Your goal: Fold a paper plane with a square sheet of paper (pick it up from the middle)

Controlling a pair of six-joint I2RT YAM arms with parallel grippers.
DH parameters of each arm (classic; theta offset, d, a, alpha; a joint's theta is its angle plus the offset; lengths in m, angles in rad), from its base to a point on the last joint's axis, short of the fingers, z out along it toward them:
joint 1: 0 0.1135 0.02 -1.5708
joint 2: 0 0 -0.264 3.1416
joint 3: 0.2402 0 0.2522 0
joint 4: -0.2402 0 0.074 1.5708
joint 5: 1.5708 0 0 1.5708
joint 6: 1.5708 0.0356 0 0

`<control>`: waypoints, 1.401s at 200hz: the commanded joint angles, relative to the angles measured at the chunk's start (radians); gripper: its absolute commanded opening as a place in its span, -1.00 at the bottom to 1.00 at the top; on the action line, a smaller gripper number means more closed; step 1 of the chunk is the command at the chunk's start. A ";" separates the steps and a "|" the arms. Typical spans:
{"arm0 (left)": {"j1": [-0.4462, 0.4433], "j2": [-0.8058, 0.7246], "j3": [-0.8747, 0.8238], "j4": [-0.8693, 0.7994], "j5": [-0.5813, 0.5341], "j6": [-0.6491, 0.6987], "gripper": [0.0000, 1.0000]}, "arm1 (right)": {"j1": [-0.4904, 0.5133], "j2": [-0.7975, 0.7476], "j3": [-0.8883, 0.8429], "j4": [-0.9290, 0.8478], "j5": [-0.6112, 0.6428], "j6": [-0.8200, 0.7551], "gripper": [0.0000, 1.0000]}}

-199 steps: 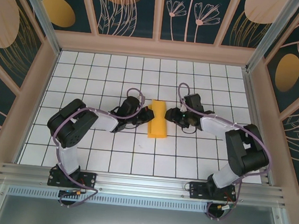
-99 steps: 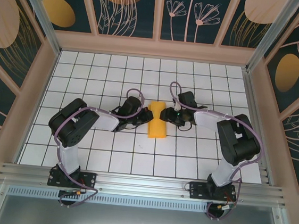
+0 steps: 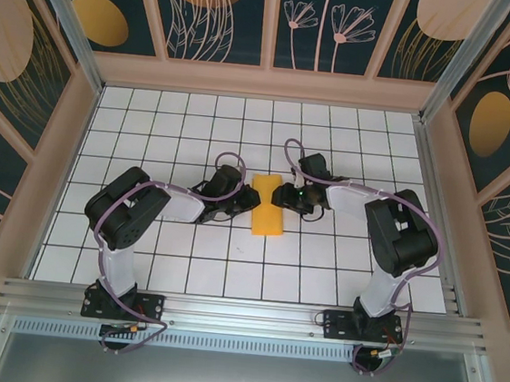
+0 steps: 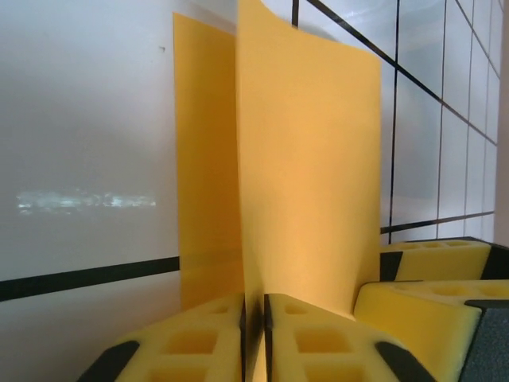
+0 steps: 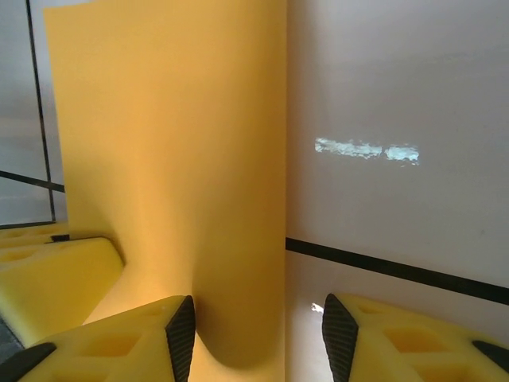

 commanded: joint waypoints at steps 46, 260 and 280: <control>0.016 -0.136 0.019 -0.112 -0.087 0.061 -0.32 | 0.050 0.085 0.012 -0.070 0.123 -0.029 -0.04; 0.094 -0.281 -0.109 -0.169 -0.225 0.051 -0.19 | 0.070 0.119 0.023 -0.085 0.129 -0.062 -0.09; 0.095 -0.277 -0.104 -0.165 -0.212 0.060 -0.15 | 0.071 0.124 0.029 -0.087 0.129 -0.072 -0.07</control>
